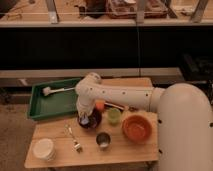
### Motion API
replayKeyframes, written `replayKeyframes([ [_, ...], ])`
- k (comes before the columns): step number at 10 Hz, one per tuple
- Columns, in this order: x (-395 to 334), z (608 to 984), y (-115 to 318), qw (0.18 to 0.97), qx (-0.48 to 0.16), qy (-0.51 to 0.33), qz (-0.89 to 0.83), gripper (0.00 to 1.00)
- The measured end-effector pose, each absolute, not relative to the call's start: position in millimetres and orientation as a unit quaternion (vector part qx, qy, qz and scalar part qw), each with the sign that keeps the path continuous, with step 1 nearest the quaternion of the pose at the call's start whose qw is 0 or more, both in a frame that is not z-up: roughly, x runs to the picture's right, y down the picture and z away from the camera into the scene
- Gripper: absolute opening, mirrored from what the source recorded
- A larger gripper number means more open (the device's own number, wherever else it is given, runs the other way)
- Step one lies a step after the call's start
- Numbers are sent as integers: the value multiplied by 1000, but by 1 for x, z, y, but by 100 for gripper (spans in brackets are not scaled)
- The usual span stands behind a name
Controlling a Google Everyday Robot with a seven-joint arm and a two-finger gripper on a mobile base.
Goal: Wipe purple bowl with towel
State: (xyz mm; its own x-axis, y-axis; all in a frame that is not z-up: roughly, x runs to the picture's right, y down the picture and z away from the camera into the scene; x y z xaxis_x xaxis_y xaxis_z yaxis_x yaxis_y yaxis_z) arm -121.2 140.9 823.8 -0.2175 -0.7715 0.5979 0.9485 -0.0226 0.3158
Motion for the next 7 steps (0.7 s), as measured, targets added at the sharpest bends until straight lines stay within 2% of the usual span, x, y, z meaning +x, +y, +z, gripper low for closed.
replayKeyframes([
  [3, -108, 817, 153, 587, -149, -363, -708, 0],
  [7, -62, 812, 149, 585, -180, -332, -718, 0],
])
